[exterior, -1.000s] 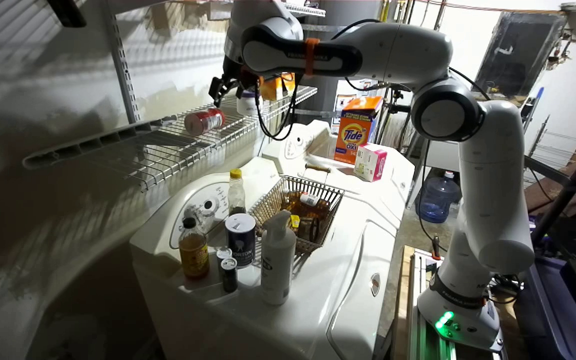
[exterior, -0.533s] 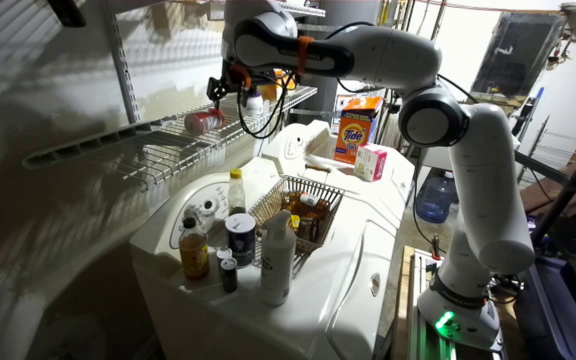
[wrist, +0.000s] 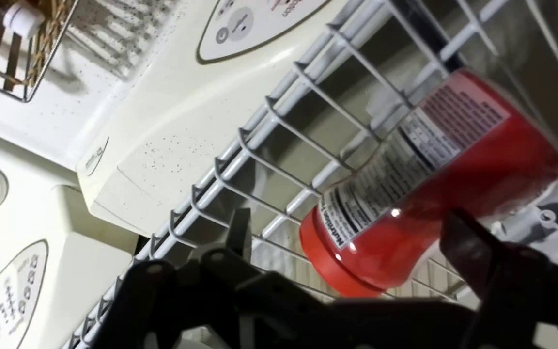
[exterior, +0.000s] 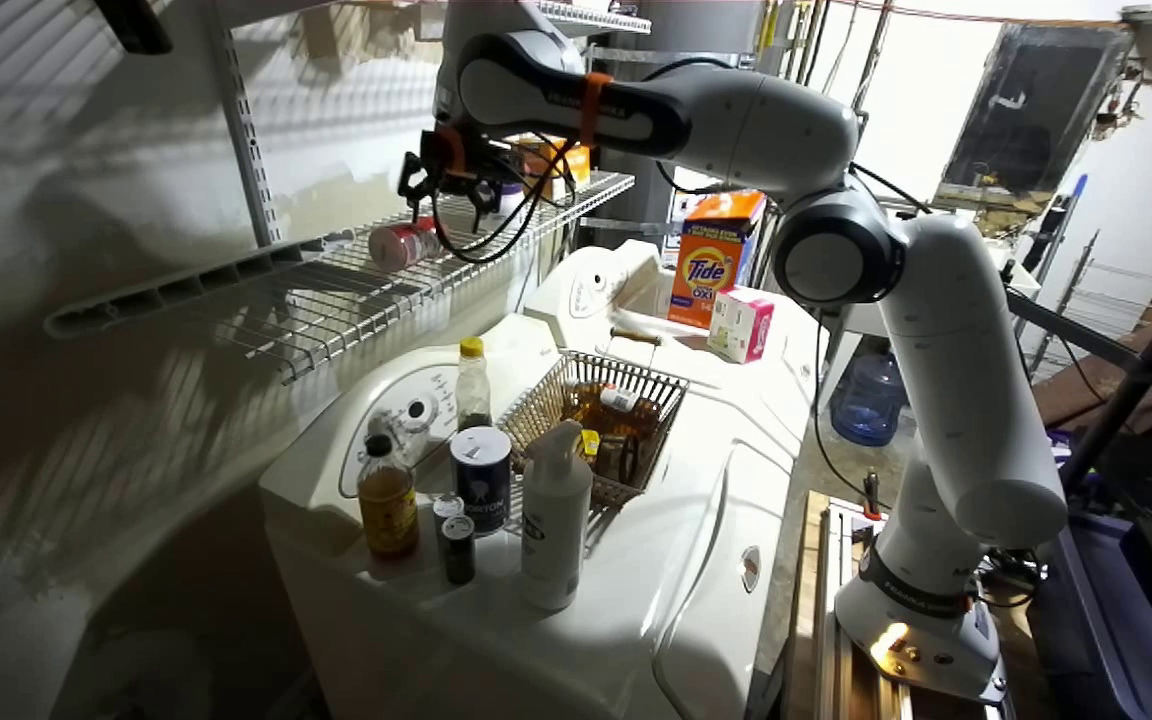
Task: Place the red container on the bottom shelf upright.
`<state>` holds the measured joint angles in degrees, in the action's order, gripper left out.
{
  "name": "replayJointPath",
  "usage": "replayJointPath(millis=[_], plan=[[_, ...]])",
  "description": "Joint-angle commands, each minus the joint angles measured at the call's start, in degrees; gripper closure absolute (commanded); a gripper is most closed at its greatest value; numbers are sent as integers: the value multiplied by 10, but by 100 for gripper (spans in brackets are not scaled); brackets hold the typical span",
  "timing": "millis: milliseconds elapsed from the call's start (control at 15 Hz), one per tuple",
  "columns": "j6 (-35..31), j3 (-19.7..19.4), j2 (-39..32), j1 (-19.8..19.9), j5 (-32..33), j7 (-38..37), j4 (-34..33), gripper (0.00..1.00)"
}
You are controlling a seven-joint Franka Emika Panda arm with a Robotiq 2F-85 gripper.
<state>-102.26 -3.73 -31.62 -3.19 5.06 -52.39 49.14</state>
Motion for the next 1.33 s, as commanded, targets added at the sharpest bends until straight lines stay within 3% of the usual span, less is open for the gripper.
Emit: replayJointPath(millis=[0,400,733,933,1267], plan=[[-34,4,-12,9,-40,-73,-34,0],[-174,-2,-30,9,-52,-195,-19,0],[-203,-15,-44,3,-19,-205,-28,0],[-189,-24,-36,-5,3,-193,-32,0],[-91,-31,-42,-10,29,-176,-41,0]])
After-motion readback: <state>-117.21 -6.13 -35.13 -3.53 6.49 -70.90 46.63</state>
